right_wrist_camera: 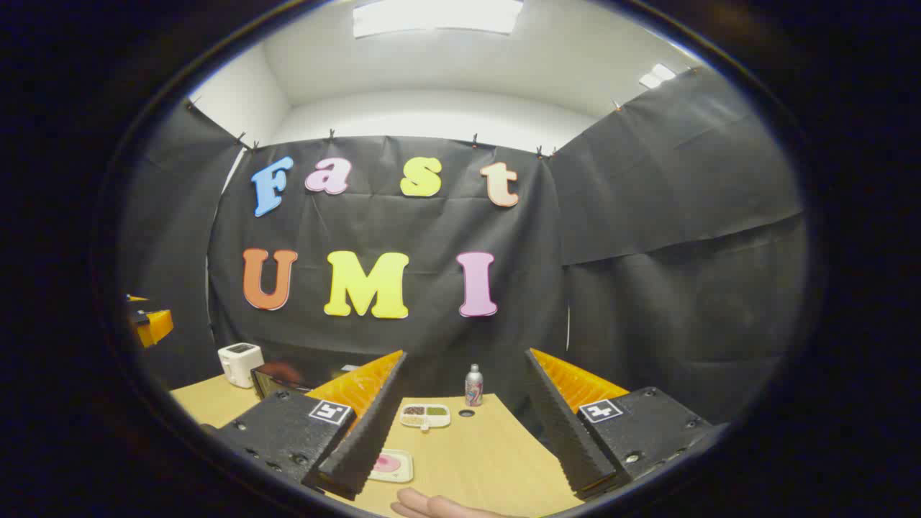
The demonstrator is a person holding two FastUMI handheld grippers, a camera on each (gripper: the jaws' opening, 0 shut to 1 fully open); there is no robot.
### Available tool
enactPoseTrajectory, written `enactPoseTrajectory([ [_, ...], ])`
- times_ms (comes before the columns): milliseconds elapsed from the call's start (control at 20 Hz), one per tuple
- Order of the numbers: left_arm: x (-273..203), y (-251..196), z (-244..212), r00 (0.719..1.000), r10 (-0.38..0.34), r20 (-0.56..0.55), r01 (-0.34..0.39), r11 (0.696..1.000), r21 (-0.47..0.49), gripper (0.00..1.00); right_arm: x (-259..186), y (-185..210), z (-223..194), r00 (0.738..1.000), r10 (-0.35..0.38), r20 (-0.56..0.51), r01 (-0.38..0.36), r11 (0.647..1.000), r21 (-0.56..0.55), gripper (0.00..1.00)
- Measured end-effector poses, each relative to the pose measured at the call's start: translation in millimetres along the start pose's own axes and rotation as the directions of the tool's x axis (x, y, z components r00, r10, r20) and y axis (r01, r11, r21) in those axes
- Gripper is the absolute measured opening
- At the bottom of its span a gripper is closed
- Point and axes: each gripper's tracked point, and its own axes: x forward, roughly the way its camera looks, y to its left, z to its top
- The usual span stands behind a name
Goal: Open the electric oven with the left hand, put the food in, and close the electric oven.
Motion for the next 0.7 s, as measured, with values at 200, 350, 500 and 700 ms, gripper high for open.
enactPoseTrajectory([
  [200, -20, -1, 16, 0.999, -0.025, 0.042, 0.025, 1.0, -0.001, 0.96, -2, 0, -1, 1.0, 0.005, -0.017, -0.004, 1.0, 0.01, 0.96],
  [350, -28, -7, 25, 0.996, -0.057, 0.064, 0.058, 0.998, -0.011, 0.96, -4, -1, 0, 1.0, 0.009, -0.018, -0.008, 1.0, 0.011, 0.96],
  [500, -27, -1, 32, 0.995, -0.044, 0.084, 0.045, 0.999, -0.004, 0.96, -4, -1, 8, 1.0, 0.014, -0.006, -0.014, 1.0, 0.006, 0.96],
  [700, -22, 0, 30, 0.997, -0.037, 0.069, 0.038, 0.999, -0.007, 0.96, -7, -2, 18, 1.0, 0.02, 0.015, -0.02, 1.0, 0.009, 0.96],
])
